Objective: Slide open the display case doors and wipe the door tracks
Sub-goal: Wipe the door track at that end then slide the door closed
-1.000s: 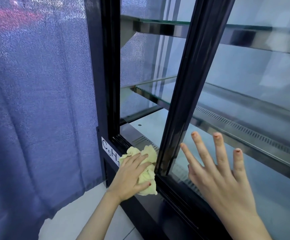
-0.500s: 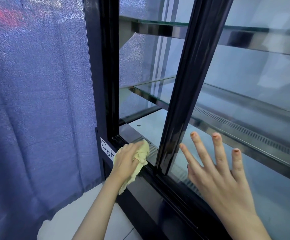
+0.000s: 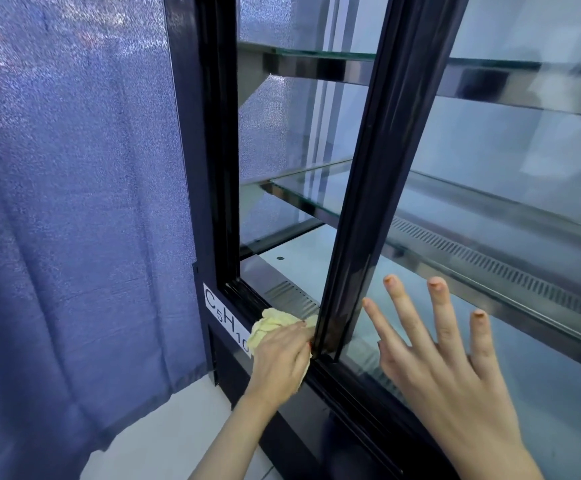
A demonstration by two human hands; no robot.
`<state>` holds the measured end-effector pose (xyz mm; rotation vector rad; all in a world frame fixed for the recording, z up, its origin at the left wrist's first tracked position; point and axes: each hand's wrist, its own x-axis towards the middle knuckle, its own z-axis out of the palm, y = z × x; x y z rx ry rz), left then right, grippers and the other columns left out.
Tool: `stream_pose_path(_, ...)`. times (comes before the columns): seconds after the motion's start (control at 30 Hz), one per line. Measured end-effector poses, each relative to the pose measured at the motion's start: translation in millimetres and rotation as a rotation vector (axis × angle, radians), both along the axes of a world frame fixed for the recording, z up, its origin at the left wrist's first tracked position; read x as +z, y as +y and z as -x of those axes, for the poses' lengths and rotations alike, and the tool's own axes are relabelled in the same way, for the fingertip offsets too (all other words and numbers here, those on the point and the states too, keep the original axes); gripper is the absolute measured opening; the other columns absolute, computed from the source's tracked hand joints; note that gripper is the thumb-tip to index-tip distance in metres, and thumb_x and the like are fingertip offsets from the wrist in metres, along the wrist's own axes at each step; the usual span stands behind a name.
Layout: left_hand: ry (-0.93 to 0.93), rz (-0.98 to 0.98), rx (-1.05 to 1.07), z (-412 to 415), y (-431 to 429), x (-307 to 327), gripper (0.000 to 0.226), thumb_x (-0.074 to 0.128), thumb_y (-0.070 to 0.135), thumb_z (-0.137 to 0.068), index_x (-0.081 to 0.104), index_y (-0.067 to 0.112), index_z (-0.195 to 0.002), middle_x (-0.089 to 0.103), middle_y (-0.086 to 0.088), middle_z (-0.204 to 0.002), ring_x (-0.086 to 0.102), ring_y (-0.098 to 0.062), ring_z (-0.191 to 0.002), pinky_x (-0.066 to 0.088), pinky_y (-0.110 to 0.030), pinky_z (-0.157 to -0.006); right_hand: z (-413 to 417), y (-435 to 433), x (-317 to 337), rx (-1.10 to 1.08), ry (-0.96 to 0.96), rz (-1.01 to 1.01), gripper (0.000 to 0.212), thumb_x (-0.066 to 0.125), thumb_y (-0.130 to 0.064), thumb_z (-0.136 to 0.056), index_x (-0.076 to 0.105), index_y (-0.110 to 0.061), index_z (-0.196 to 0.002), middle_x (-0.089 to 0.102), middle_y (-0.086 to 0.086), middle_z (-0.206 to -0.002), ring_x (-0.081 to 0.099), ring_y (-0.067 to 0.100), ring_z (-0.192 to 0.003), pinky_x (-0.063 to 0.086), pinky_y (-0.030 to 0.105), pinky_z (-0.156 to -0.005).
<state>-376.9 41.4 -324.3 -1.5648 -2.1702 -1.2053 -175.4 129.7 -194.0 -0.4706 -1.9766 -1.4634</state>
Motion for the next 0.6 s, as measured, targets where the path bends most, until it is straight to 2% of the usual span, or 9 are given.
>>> stream_pose_path(0.1,0.087,-0.034,-0.053,11,-4,2,0.031,0.039,0.016,-0.092,0.067,0.019,-0.106,0.068,0.009,-0.107,0.059,-0.005,-0.103,0.044,-0.025,-0.086,-1,0,0,0.0,-0.003,-0.001,0.057,0.039,-0.039,-0.094,0.032,-0.024,-0.148,0.024,0.007,-0.156,0.017,0.037,-0.142,0.006,0.052,-0.114)
stream_pose_path(0.2,0.101,-0.038,0.005,32,-4,5,0.036,0.035,0.022,-0.092,0.071,0.019,-0.097,0.07,0.01,-0.102,0.061,-0.005,-0.099,0.042,-0.024,-0.085,-1,1,0,0.012,-0.006,0.001,0.059,0.042,-0.04,-0.092,0.032,-0.024,-0.148,0.025,0.007,-0.155,0.018,0.037,-0.142,0.007,0.052,-0.114)
stream_pose_path(0.3,0.104,0.008,0.081,54,-4,6,0.041,0.033,0.024,-0.091,0.072,0.017,-0.097,0.071,0.005,-0.103,0.063,-0.01,-0.1,0.039,-0.023,-0.09,-1,1,0,0.01,-0.011,0.003,0.059,0.041,-0.04,-0.092,0.032,-0.023,-0.148,0.024,0.008,-0.156,0.017,0.038,-0.142,0.005,0.053,-0.114)
stream_pose_path(0.43,0.095,0.151,0.141,95,-7,9,0.053,0.022,0.032,-0.092,0.068,0.012,-0.109,0.065,0.0,-0.117,0.056,-0.017,-0.116,0.031,-0.023,-0.099,-2,0,0,0.006,-0.01,0.013,0.058,0.039,-0.04,-0.093,0.032,-0.023,-0.148,0.022,0.009,-0.156,0.015,0.038,-0.142,0.003,0.053,-0.114)
stream_pose_path(0.53,0.023,0.281,0.185,121,-7,14,0.071,0.006,0.045,-0.088,0.057,0.013,-0.125,0.049,0.001,-0.138,0.038,-0.015,-0.133,0.014,-0.019,-0.109,-3,0,0,-0.001,-0.007,0.017,0.059,0.04,-0.04,-0.093,0.031,-0.022,-0.149,0.021,0.009,-0.157,0.014,0.038,-0.143,0.003,0.053,-0.115)
stream_pose_path(0.6,-0.024,0.332,0.221,125,-6,18,0.077,0.001,0.048,-0.085,0.052,0.013,-0.131,0.042,-0.001,-0.144,0.03,-0.013,-0.137,0.011,-0.022,-0.112,-3,0,0,0.0,-0.006,0.02,0.06,0.042,-0.039,-0.091,0.032,-0.022,-0.148,0.022,0.009,-0.156,0.015,0.038,-0.143,0.003,0.053,-0.115)
